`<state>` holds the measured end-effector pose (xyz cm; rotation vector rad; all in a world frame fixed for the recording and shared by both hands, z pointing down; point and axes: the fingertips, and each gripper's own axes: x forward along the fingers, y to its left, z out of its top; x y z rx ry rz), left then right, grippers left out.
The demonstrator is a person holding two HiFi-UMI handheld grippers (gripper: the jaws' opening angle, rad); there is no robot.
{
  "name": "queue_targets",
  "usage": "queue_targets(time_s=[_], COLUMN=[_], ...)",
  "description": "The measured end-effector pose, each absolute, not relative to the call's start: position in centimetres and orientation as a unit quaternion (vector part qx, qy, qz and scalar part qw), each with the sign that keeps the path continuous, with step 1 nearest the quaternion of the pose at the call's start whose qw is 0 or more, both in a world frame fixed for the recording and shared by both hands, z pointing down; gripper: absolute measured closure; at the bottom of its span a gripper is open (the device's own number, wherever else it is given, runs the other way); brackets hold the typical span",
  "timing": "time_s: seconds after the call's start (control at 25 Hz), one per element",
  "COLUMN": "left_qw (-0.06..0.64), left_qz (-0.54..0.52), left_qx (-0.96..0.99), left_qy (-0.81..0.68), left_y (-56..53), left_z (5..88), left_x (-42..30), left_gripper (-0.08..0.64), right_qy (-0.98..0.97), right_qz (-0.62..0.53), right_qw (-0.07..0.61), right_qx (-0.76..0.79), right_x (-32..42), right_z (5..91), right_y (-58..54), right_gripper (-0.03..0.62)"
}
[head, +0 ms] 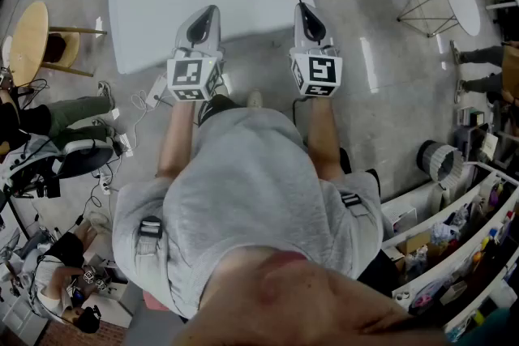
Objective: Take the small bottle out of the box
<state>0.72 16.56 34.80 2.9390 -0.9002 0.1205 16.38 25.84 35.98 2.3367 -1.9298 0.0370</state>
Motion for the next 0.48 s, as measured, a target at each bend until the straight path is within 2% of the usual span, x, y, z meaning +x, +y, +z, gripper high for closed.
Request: queue_targets(time_s=[0.48], left_qw=[0.022], left_qz=[0.034], left_qx=[0.959], left_qy=[-0.280], left_y=[14.6], left_z=[35.5], left_x=[2.3], left_gripper=[0.549], right_qy=[-0.637], right_qz=[0.024], right_qw=[0.046], right_qx=[0.769], right_x=[17.7], right_z=[36.8], right_y=[23.7], right_gripper=[0.589])
